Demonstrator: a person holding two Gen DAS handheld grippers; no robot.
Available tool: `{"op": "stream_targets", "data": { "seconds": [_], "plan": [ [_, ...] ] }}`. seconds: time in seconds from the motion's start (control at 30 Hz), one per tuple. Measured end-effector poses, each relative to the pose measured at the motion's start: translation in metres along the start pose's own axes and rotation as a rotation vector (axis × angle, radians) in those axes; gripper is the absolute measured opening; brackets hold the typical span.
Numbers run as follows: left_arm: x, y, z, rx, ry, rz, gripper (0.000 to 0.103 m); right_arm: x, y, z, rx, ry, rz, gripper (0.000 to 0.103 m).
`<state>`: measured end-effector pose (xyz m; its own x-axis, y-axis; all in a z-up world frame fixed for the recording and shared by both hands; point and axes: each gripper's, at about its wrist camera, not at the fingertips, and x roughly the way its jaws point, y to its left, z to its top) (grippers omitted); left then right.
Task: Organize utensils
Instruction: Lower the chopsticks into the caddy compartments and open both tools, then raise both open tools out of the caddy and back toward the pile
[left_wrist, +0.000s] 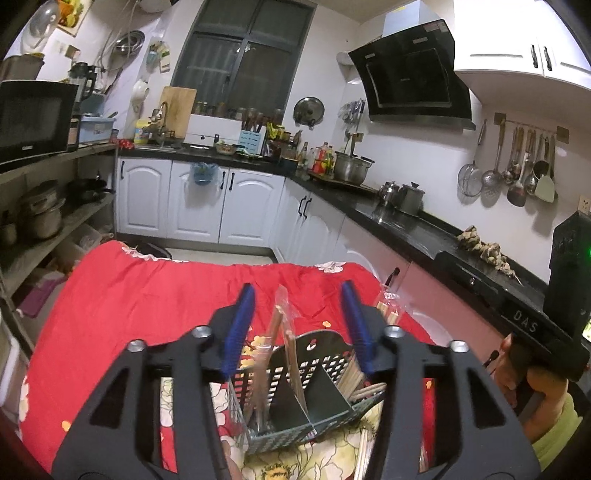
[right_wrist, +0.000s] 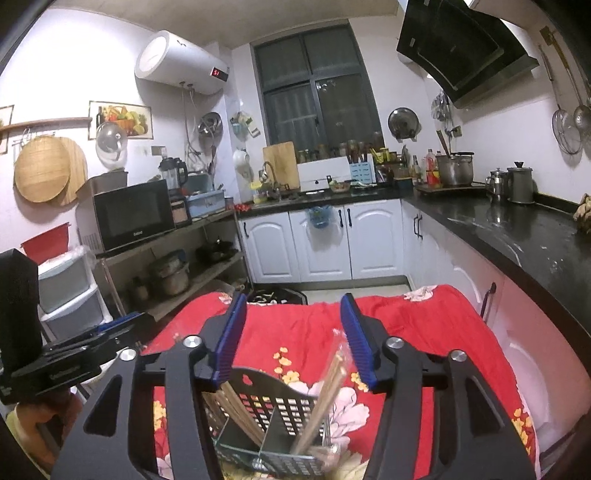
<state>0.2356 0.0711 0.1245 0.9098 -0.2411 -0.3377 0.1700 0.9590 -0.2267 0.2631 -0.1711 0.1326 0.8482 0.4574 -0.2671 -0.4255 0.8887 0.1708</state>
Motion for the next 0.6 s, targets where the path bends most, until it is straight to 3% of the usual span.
{"op": "stream_targets", "data": {
  "seconds": [0.23,0.3,0.6],
  "plan": [
    [-0.012,0.004,-0.005,-0.004,-0.018,0.021,0.086,-0.014,-0.006,-0.006,0.014,0.011,-0.009,0.067],
    [-0.016,0.005,-0.008,-0.009,-0.018,0.023,0.092,-0.016,-0.007,-0.007,0.013,0.019,-0.015,0.071],
    [-0.037,0.001,-0.016,-0.009,-0.020,0.046,0.092,-0.038,-0.010,-0.019,0.001,0.046,-0.017,0.079]
  ]
}}
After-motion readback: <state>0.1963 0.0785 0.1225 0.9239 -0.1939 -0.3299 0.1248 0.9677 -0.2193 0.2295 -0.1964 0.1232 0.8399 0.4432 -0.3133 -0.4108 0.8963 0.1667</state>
